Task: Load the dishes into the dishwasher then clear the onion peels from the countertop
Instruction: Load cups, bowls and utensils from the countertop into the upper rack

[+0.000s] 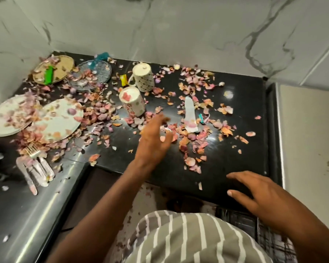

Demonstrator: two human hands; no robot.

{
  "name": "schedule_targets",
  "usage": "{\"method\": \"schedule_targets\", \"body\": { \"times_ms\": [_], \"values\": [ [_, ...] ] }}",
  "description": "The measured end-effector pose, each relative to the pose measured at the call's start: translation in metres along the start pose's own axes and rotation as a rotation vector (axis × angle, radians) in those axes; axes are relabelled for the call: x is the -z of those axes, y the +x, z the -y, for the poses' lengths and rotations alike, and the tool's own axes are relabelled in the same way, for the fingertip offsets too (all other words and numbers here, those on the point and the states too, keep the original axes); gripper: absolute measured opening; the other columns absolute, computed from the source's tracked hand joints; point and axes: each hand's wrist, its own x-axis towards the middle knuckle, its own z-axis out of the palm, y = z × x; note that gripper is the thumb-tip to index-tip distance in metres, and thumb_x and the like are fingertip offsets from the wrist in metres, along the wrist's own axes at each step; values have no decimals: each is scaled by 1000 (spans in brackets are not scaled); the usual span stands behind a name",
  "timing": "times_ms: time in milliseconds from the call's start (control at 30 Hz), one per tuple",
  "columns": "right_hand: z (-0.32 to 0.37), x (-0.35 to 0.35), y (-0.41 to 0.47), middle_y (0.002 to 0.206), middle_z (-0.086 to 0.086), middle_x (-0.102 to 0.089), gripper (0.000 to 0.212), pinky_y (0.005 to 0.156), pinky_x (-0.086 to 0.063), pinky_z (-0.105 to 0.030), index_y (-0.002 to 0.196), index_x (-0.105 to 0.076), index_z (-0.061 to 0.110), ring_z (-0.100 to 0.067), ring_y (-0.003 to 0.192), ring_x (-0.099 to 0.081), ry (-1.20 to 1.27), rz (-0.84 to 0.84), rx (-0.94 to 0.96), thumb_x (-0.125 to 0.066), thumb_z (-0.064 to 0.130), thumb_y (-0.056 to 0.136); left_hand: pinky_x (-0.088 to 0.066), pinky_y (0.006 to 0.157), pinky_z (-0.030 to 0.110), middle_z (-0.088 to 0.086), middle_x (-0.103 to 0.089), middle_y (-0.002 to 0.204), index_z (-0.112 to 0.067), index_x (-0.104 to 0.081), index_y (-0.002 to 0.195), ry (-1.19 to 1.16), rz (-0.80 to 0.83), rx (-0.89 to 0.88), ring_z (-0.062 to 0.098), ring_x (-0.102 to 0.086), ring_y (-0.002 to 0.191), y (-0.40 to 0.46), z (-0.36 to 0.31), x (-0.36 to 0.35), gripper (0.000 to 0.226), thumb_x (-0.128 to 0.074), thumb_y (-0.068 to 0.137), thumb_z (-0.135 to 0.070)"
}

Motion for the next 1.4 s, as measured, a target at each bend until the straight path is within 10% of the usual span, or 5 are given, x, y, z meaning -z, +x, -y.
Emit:
{"method": "schedule_targets", "body": {
  "times_ms": [467,667,800,1067,1400],
  "values": [
    [25,-4,14,131,34,-55,49,103,-48,-22,138,-54,50,10,123,-52,138,-60,-71,-53,66,92,-40,115,40,19,-37,158,-16,-7,159,-126,-316,653,27,-46,138,123,100,43,121,-92,75,-38],
    [22,5,14,130,35,-56,43,100,-45,-17,137,-56,49,12,122,-52,147,-77,-111,-59,60,95,-63,78,38,16,-73,113,-8,-61,131,-1542,-346,1060,27,-77,94,110,51,47,78,-75,81,-66],
    [25,10,18,131,34,-55,45,99,-45,-18,139,-53,50,7,125,-51,137,-54,-84,-57,60,96,-63,69,33,15,-73,111,-5,-66,130,-1697,-127,1162,26,-74,89,81,18,28,86,-73,78,-73],
    [17,24,-1,136,34,-54,46,92,-47,-14,140,-53,50,12,123,-51,170,-111,-59,-56,61,96,-58,93,58,9,-76,117,-23,-62,129,-1081,129,754,32,-73,107,44,-45,-2,57,-66,89,-64],
    [-5,19,-78,134,33,-58,49,84,-46,-4,142,-52,49,12,124,-54,432,-376,-130,-65,51,95,-62,78,42,-4,-69,114,-19,-49,116,-524,537,-96,21,-69,108,-3,-147,-48,70,-96,68,-36]
  ]
}}
